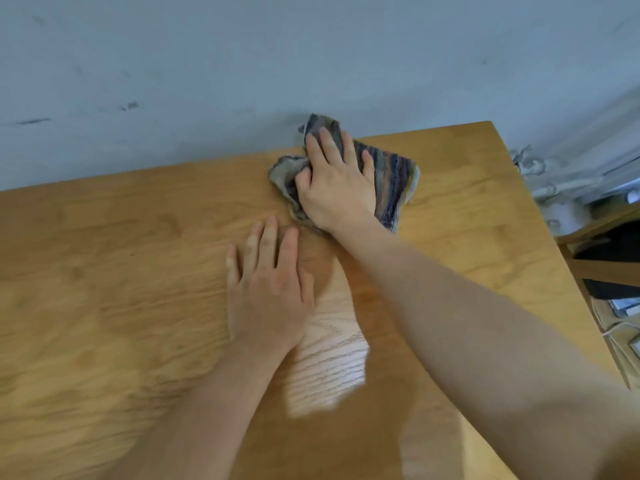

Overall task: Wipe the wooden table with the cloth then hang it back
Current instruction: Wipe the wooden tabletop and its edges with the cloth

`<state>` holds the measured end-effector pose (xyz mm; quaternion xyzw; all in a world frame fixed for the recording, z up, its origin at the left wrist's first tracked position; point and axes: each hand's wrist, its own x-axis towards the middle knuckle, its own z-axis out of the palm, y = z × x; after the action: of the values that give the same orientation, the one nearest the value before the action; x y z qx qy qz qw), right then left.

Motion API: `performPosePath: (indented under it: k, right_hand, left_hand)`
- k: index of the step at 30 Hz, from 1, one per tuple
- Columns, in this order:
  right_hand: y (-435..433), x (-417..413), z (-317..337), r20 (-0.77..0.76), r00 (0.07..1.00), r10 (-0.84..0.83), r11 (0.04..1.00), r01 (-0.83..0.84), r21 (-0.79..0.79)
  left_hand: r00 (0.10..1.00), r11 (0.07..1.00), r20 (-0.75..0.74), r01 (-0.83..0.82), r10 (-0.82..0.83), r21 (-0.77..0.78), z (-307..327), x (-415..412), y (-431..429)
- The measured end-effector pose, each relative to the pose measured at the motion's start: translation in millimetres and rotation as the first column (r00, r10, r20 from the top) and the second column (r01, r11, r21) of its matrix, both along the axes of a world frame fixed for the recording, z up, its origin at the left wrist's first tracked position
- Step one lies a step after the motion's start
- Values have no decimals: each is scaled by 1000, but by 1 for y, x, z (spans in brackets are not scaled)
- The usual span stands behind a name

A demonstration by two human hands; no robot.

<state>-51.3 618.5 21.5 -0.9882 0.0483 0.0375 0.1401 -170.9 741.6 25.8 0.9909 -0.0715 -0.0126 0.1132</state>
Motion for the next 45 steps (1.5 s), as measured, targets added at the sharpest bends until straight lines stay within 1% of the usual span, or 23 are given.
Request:
performPosePath:
  k: [3, 6, 7, 9, 11, 12, 13, 14, 16, 18, 19, 20, 23, 25, 27, 28, 30, 32, 34, 37, 40, 42, 45]
  right_hand:
    - [7, 7, -1, 36, 999, 7, 1000, -8, 8]
    - [-13, -37, -2, 65, 992, 111, 993, -108, -45]
    - [-26, -45, -1, 64, 991, 113, 992, -109, -71]
    - [-52, -37, 1, 41, 999, -1, 997, 5, -82]
    - [-60, -19, 1, 24, 980, -196, 979, 197, -61]
    - [-51, -14, 1, 22, 969, -248, 967, 249, -54]
    - [-35, -14, 0, 32, 967, -251, 966, 252, -55]
    - [-15, -18, -1, 55, 979, -197, 978, 200, -56]
    - [17, -33, -2, 54, 998, 20, 1000, -18, -22]
    - [7, -38, 0, 36, 979, 201, 979, -201, -25]
    - [-13, -32, 2, 48, 975, 217, 976, -215, -46]
    - [-37, -25, 2, 49, 983, 178, 982, -175, -67]
    - [-103, -8, 3, -20, 995, -97, 992, 95, -82]
    - [-102, -9, 1, 5, 982, -188, 980, 188, -73]
    - [-67, -31, 0, 44, 986, -163, 983, 166, -78]
    - [-46, -52, 1, 56, 994, -89, 993, 93, -73]
    - [-16, -111, 3, 21, 991, 131, 990, -130, -53]
    - [-20, -153, 6, 12, 967, 255, 967, -255, -13]
    - [-45, -157, 6, 12, 969, 249, 969, -248, -14]
    - [-76, -110, 7, 10, 995, 99, 993, -98, -68]
    - [-88, -67, 7, -13, 1000, -1, 999, 1, -46]
    - [-90, -80, 6, 5, 1000, -9, 999, 9, -48]
    - [-90, -150, 7, 23, 999, 26, 996, -24, -90]
  left_hand:
    - [1000, 1000, -6, -14, 14, 2, 0, 1, 1]
    - [1000, 1000, -16, -6, 6, 9, 2, -1, 1]
    - [1000, 1000, -16, -8, 8, 11, 2, -1, 1]
    - [1000, 1000, -25, -8, 8, 20, 1, 1, 1]
    - [1000, 999, -30, -2, 3, 36, 1, 5, 0]
    - [999, 999, -32, 2, 0, 45, 1, 6, 0]
    - [999, 999, -34, 4, -3, 49, 1, 6, -1]
    - [1000, 999, -28, -1, 2, 44, 1, 5, -1]
    - [1000, 999, -23, -20, 21, 25, 0, 1, -1]
    - [999, 999, -27, -23, 24, 30, 1, -1, -1]
    - [1000, 999, -20, -23, 23, 34, 2, 1, -1]
    - [1000, 999, -20, -22, 23, 35, 3, 3, -1]
    - [1000, 998, -28, 2, 0, 56, 2, 5, -2]
    - [999, 998, -36, 8, -6, 62, 2, 4, -3]
    - [999, 998, -40, 5, -2, 63, 3, 2, -3]
    - [999, 998, -37, 2, 0, 58, 4, 1, -2]
    - [1000, 999, -30, -4, 5, 42, 6, 1, -2]
    - [1000, 999, -24, -5, 6, 39, 7, 1, -2]
    - [1000, 999, -14, 7, -7, 44, 6, 1, -3]
    - [1000, 999, -30, -1, 3, 55, 8, 1, -6]
    - [994, 998, -85, -58, 61, 39, 8, -2, -24]
    - [988, 993, -95, -119, 119, 3, 8, -5, -36]
    - [988, 990, -70, -136, 138, 37, 5, -5, -43]
